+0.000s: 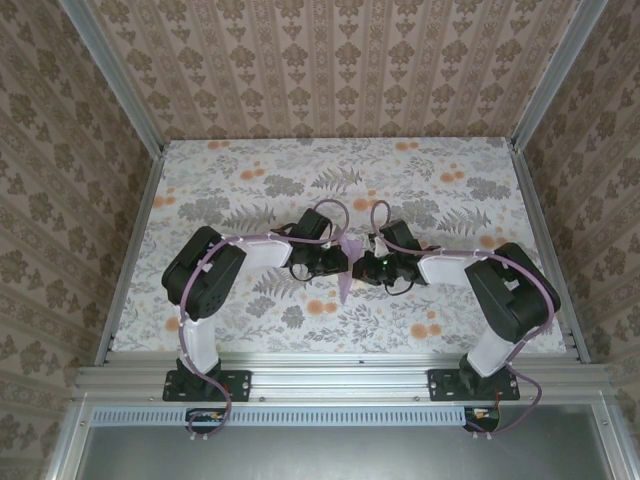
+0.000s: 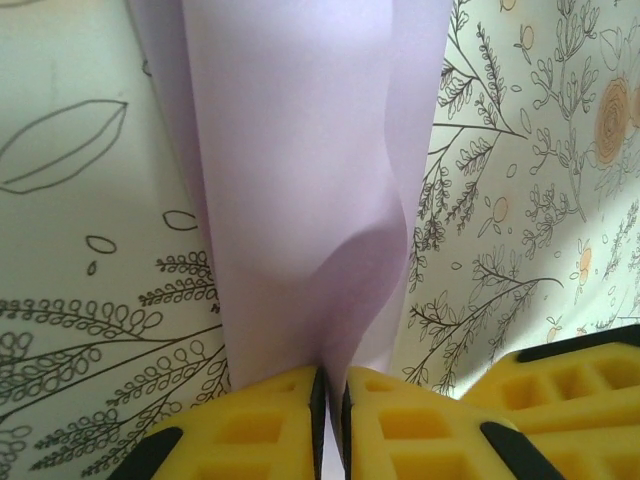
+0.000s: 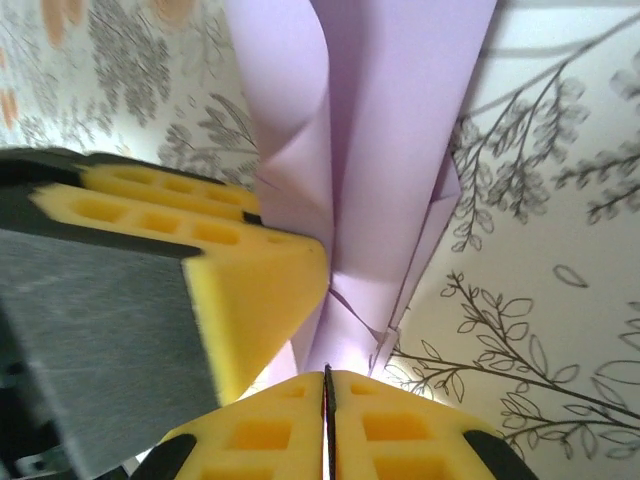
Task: Fold a paper plane with a square sheet of paper (pick it up from the middle)
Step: Fold the wing for the fifth time at the center of the table.
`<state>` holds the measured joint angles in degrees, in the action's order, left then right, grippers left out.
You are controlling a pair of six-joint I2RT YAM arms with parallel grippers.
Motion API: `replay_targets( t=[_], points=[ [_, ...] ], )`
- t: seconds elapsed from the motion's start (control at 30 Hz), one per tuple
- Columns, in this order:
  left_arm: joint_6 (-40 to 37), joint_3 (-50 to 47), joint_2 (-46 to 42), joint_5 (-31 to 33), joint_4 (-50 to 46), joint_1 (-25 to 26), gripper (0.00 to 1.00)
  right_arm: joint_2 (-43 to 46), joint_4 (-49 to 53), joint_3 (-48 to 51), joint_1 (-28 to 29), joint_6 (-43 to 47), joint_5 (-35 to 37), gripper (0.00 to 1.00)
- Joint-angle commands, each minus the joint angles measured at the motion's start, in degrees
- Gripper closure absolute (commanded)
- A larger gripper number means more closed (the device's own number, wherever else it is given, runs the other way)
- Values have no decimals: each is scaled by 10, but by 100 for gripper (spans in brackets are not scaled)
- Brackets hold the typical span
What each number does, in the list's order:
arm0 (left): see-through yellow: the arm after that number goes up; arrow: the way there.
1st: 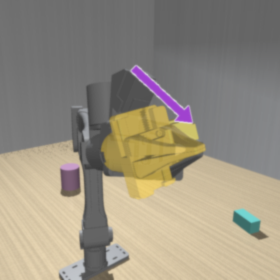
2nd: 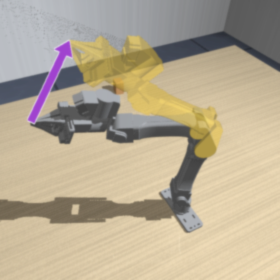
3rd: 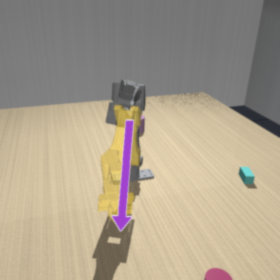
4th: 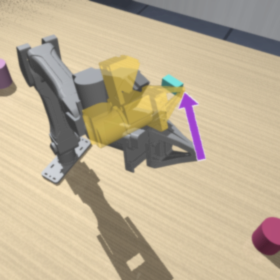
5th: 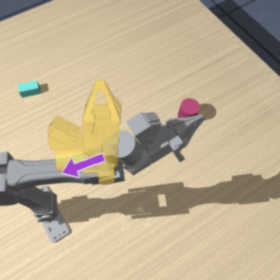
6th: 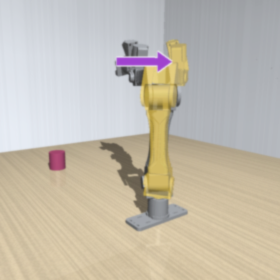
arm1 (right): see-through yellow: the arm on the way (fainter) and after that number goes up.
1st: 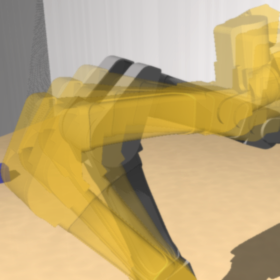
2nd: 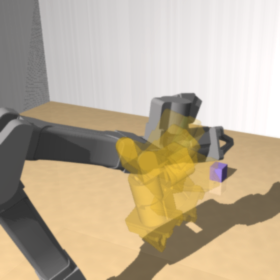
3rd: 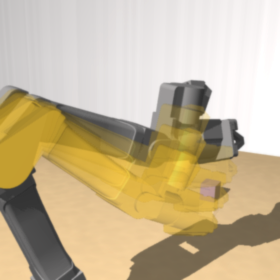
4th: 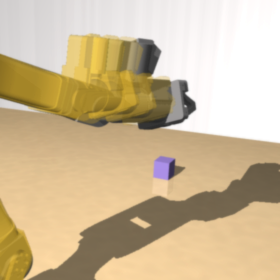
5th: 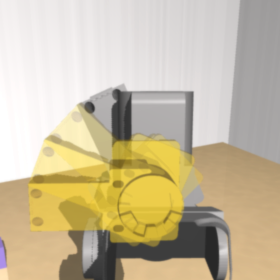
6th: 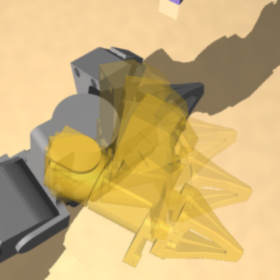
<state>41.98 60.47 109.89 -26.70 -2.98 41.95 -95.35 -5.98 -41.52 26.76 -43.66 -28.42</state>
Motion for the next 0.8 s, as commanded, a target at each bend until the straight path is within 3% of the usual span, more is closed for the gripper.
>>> replay_targets(
  t=[0.0,0.77],
  points=[
    [-16,10,17,1,-15,3,84,12,17,10,-14,-2,7,87],
    [-19,44,9,-8,-31,12,84,-87,5,-37,-18,-4,-22,93]
  ],
)
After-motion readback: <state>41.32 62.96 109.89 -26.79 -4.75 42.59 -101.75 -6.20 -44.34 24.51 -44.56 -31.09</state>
